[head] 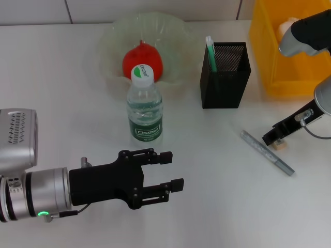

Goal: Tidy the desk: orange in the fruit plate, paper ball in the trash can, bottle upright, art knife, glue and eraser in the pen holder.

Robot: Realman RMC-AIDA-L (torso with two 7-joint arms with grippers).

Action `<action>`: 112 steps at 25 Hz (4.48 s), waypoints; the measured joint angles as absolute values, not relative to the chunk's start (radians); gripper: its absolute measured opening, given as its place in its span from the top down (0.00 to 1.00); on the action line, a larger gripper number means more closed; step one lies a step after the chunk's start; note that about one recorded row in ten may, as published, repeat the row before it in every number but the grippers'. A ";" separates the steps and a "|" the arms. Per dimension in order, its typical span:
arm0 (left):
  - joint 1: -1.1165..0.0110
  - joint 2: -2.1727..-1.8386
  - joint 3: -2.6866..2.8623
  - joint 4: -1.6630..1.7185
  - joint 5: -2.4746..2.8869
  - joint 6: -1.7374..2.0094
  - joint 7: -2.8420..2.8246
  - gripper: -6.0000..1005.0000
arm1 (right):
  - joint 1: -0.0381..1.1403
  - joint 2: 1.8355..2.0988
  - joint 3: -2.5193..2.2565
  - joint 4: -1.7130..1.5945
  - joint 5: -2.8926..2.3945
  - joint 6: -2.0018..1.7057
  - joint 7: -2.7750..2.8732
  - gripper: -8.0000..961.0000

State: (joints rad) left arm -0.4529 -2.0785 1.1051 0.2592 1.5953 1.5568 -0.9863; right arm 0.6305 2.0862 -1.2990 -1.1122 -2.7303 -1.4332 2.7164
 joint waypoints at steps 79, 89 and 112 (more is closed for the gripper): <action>-0.437 -2.080 1.135 0.245 1.575 1.605 -0.986 0.34 | 0.602 2.087 -1.473 -1.284 -2.735 -1.496 2.693 0.52; -0.441 -2.080 1.135 0.233 1.575 1.605 -0.980 0.34 | 0.607 2.088 -1.494 -1.209 -2.691 -1.401 2.705 0.53; -0.437 -2.080 1.131 0.222 1.575 1.605 -0.974 0.34 | 0.435 2.082 -1.445 -1.549 -2.496 -1.395 2.614 0.85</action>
